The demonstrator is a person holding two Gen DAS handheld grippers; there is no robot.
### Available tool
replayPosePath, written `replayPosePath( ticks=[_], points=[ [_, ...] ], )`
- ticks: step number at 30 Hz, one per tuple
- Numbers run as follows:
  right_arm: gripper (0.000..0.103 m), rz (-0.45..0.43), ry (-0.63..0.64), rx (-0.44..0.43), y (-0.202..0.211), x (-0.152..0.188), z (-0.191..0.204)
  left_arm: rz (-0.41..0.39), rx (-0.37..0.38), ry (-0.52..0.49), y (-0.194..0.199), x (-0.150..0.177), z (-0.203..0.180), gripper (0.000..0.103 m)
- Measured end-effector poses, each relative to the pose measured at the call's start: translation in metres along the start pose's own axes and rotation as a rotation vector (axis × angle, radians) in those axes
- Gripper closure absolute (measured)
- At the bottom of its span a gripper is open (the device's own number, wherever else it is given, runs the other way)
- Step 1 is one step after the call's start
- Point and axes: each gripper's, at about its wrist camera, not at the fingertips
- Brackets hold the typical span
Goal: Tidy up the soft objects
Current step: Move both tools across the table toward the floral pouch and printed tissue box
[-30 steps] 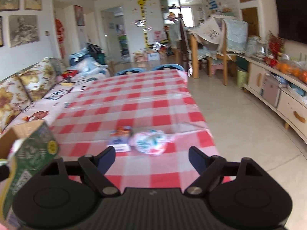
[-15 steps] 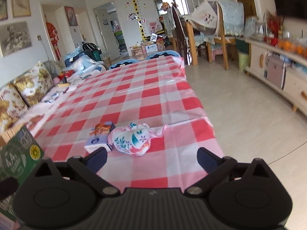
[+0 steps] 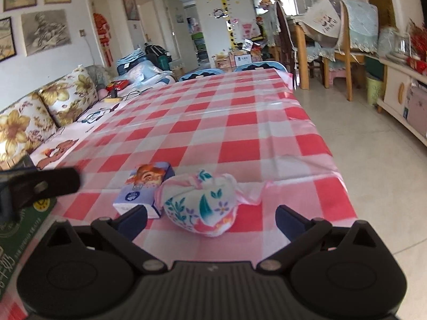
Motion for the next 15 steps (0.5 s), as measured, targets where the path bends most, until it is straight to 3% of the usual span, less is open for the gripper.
replayPosePath(
  ticks=[5, 15],
  points=[
    [0.002, -0.023, 0.03, -0.006, -0.004, -0.002, 0.0, 0.061, 0.04, 0.014, -0.039, -0.005, -0.016, 0.0],
    [0.002, -0.036, 0.038, -0.004, -0.013, -0.005, -0.005, 0.119, 0.0, 0.02, -0.087, -0.005, -0.03, 0.0]
  ],
)
Point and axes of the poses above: each gripper's, at about its wrist camera, not at the fingertips, and y roughly against the way its jaws point, z to its left, x to its underside, and after that the axes turned 12 degrees about y, right-handed
